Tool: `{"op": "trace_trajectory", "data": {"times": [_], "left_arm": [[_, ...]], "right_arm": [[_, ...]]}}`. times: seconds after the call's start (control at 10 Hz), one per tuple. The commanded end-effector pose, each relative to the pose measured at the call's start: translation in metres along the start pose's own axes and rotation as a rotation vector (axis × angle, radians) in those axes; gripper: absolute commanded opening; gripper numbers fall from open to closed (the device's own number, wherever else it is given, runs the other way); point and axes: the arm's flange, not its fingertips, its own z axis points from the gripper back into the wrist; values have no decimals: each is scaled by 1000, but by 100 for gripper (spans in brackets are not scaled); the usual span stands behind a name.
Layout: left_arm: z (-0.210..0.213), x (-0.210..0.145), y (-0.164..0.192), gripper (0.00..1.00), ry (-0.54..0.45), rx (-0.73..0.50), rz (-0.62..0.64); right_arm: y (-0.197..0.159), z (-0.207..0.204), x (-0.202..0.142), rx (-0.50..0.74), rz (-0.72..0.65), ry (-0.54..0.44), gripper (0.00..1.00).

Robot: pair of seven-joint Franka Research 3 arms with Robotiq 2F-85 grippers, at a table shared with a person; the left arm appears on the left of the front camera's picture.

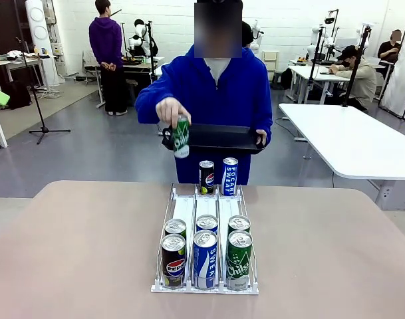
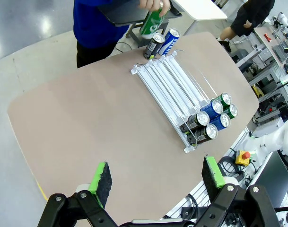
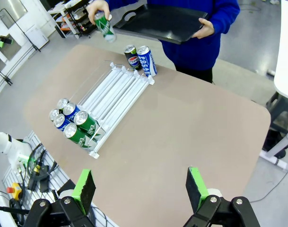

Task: Retrieve and hand over the desired beverage to the person.
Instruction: Pick up a can of the same type that the person held from the Automatic Can Dispenser.

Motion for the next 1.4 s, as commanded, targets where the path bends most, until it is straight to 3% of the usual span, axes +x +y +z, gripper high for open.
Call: {"op": "trace_trajectory", "data": {"times": [0.0, 1.3], "left_arm": [[1, -1, 1, 100, -8, -14, -19], [1, -1, 1, 100, -8, -14, -19]], "right_arm": [[-1, -1, 1, 24, 12, -16, 100], [0, 0, 0, 0, 0, 0, 100]]}}
